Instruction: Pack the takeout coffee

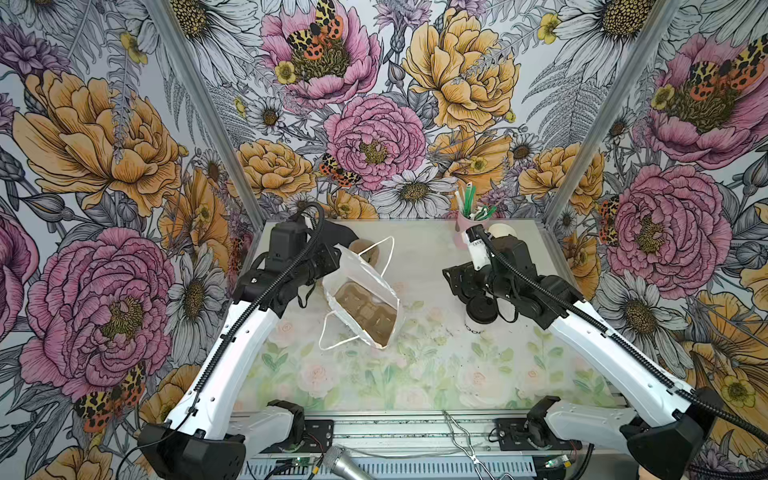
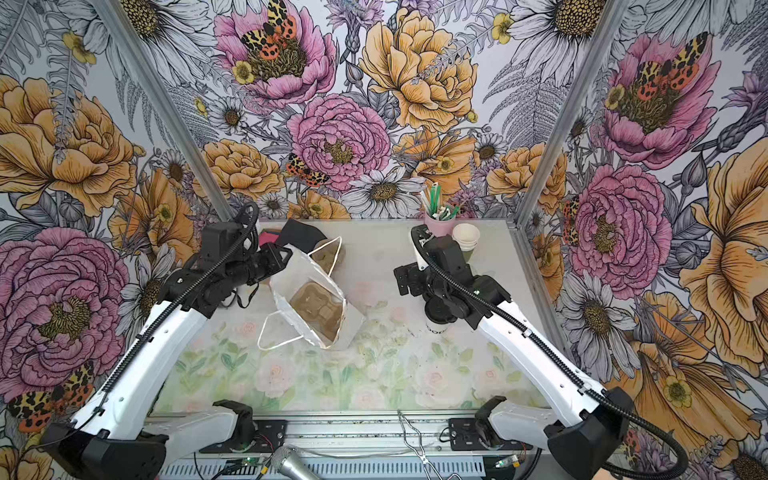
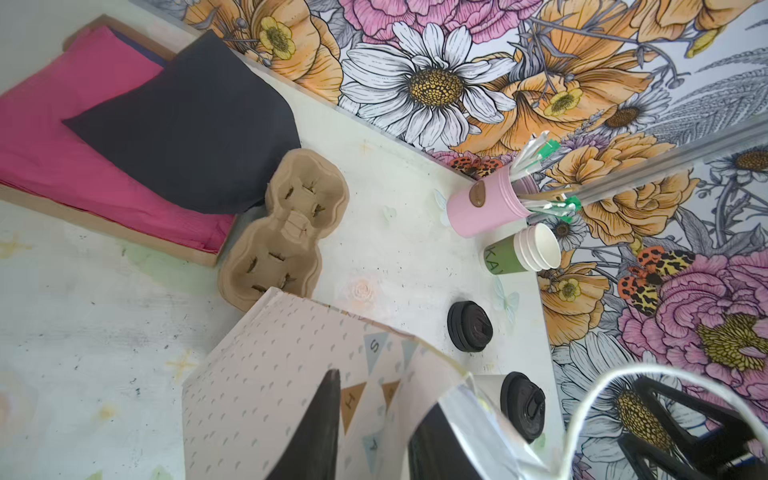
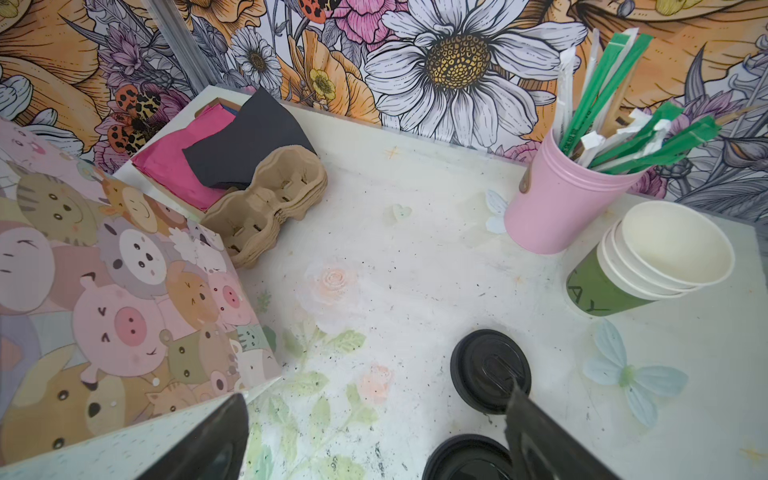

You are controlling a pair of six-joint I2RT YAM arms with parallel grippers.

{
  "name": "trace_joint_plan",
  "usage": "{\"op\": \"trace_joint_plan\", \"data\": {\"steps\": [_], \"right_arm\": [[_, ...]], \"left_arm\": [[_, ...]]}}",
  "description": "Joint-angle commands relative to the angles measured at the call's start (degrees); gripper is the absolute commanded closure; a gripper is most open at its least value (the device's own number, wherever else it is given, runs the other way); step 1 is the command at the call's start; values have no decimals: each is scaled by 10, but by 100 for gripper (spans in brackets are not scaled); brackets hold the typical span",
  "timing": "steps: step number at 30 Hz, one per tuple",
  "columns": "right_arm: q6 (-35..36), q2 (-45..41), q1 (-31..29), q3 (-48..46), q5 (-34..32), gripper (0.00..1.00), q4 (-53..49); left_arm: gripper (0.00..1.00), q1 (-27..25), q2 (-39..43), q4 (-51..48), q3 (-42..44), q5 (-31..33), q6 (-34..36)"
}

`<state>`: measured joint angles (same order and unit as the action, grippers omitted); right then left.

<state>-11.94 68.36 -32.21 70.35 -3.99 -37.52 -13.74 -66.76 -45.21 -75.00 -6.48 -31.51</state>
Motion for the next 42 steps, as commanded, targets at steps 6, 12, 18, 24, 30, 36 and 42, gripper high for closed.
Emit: {"op": "trace_joint_plan", "data": {"steps": [6,12,18,24,30,36,42], "right_arm": [[10,7,10,14,19,3,0],[10,11,10,14,37,3,0],[11,4,10,10,47,3,1],[18,-5,10,2,53,3,1],[14,-9,10,-3,85,3,2],[11,-16,8,-6,184,3,2],[13,-30,-10,-15,228,3,2]], "left_arm": [[76,11,-47,-86,-50,-19,92],[96,-12,-55,-126,-73,1,107],[98,-19,-15,-129,-87,5,41],[100,-28,16,-129,-78,6,-55],[100,-62,9,-127,-72,12,-104],[100,-101,-21,-126,-77,30,-115],[100,-126,-77,-98,-105,30,-106]]}}
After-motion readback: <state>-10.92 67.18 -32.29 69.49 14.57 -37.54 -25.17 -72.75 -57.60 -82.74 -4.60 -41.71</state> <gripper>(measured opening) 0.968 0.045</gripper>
